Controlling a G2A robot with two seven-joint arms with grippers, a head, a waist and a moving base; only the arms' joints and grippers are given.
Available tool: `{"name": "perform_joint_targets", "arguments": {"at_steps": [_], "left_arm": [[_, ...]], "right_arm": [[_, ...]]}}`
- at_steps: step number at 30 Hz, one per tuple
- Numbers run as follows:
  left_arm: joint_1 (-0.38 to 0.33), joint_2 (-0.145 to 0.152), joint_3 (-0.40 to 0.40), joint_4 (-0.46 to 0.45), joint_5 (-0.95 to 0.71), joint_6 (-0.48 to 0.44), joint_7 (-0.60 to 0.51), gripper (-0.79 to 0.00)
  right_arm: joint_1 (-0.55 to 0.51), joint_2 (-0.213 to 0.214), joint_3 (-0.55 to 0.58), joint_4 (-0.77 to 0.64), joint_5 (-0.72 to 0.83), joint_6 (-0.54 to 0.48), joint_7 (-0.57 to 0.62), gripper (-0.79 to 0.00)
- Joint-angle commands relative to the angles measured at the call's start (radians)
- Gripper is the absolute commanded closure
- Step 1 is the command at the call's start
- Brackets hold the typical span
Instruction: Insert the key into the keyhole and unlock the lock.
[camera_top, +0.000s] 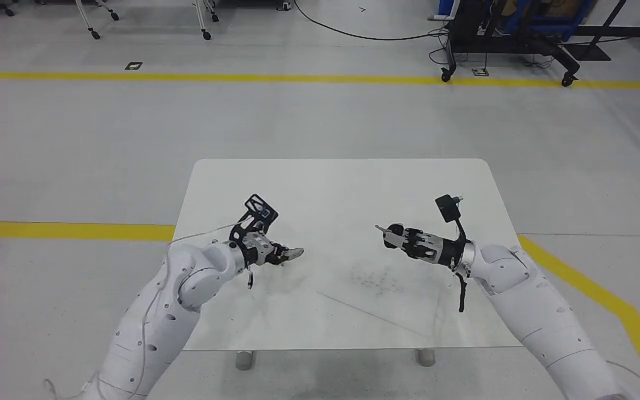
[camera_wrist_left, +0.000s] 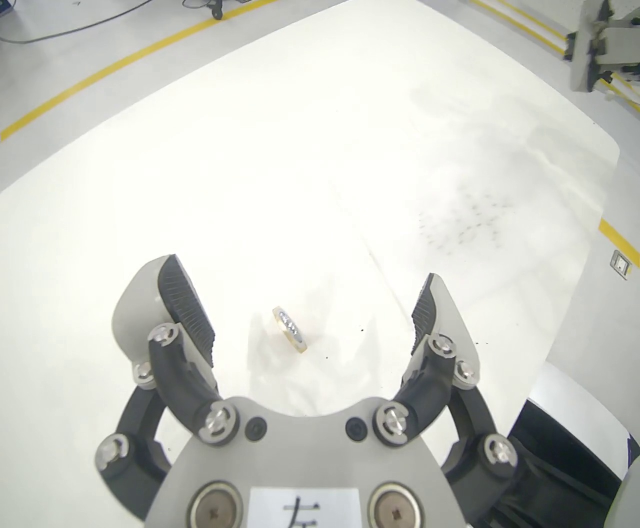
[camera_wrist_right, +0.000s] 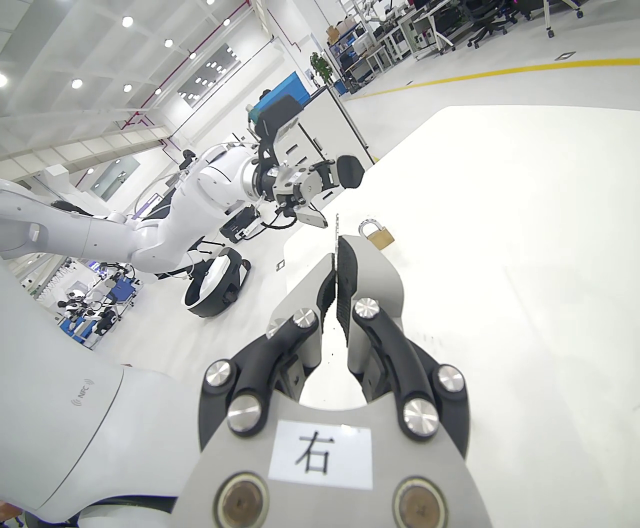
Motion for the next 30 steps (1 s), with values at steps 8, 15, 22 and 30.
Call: {"name": "perform_joint_targets", "arguments": {"at_steps": [8,15,22,30], "left_arm": [[-0.050,-0.013,0.054,0.094,-0.014,0.028,-0.085,-0.591],[-0.063,-0.016,0.071,0.107,-0.021,0.033,-0.122,-0.542],[-0.068,-0.017,0.077,0.109,-0.014,0.037,-0.134,0.000],[-0.072,-0.017,0.078,0.124,-0.017,0.031,-0.140,0.000]], "right_arm": [[0.000,0.000,0.000,0.000,0.000,0.000,0.000,0.000],[0.000,0.000,0.000,0.000,0.000,0.000,0.000,0.000],[0.000,0.000,0.000,0.000,0.000,0.000,0.000,0.000],[0.000,0.000,0.000,0.000,0.000,0.000,0.000,0.000]]}}
